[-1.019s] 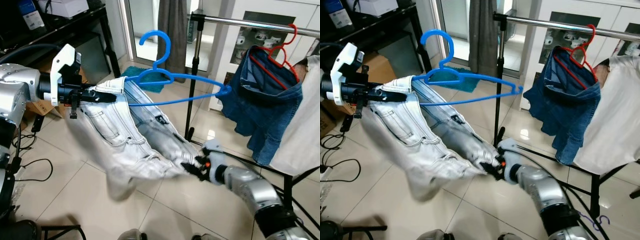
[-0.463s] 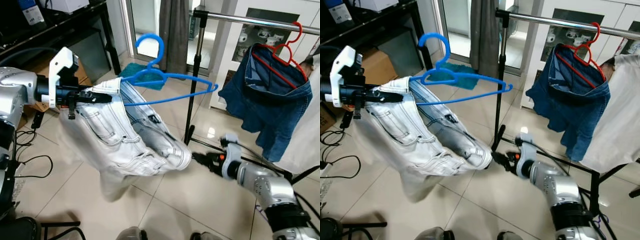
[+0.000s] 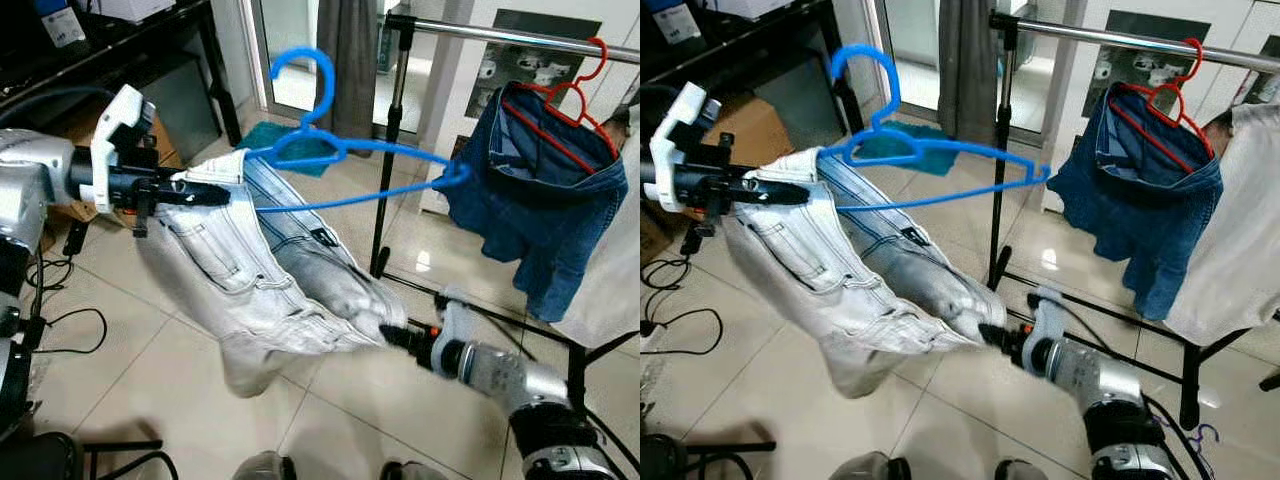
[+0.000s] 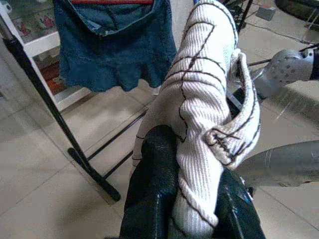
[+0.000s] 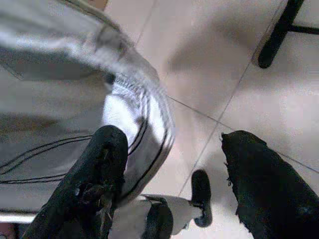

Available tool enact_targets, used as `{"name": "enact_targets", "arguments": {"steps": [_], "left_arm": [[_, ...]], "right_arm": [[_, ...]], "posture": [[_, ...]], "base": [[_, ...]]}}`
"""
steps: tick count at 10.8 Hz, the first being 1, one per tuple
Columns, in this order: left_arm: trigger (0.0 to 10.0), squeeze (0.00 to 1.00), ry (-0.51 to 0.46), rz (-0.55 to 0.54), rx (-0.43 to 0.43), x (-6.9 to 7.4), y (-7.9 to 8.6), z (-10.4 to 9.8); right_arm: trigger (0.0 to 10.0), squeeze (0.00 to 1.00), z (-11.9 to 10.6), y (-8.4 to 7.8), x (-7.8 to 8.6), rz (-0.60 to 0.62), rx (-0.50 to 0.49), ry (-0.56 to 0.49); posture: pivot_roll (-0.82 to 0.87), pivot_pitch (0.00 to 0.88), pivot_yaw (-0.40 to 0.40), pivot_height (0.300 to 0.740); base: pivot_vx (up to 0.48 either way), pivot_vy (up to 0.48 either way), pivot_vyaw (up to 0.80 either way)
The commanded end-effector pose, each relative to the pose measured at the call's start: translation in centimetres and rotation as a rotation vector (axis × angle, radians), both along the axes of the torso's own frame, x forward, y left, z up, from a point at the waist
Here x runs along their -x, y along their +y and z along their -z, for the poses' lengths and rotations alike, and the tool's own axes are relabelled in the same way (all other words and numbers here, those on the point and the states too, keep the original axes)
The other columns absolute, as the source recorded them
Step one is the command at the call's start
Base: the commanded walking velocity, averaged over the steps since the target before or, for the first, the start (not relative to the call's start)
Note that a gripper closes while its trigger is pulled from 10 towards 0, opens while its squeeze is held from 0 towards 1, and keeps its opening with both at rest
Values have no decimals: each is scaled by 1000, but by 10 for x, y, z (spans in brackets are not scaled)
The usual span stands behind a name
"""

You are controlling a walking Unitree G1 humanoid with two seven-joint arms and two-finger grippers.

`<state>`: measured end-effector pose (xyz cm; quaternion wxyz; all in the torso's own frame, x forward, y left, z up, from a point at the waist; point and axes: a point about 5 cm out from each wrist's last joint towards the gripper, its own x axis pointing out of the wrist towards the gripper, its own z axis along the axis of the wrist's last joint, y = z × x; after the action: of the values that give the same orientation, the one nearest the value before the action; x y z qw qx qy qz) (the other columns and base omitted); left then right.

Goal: Hang hanger

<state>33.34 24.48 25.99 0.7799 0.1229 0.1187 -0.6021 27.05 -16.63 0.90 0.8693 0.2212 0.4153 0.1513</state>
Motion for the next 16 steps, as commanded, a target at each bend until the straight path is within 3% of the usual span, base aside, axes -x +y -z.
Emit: {"name": "enact_targets", "arguments": {"steps": [1,3,4,9,16], "left_arm": [[0,0,-43,18,40,2,1,-14],[0,0,-40,14,58,3,0,-17],[0,0,-37,14,63,4,1,-17],[0,0,-41,-2,65,4,4,-19],[0,0,-44,-16,72,7,7,-17]], "right_arm": [[10000,0,-1,2,-4,-33,45,-20],[9922,0,-2,7,-6,-57,8,-61],[0,0,-4,8,-7,-32,-50,-80],[0,0,-7,9,-9,-14,-136,-110],[0,0,-9,5,-11,15,-163,-125]], "posture": [[13,100,76,740],[15,103,76,740],[15,103,76,740],[17,92,76,740],[17,80,72,740]], "base": [[0,0,0],[0,0,0],[0,0,0],[0,0,0],[0,0,0]]}}
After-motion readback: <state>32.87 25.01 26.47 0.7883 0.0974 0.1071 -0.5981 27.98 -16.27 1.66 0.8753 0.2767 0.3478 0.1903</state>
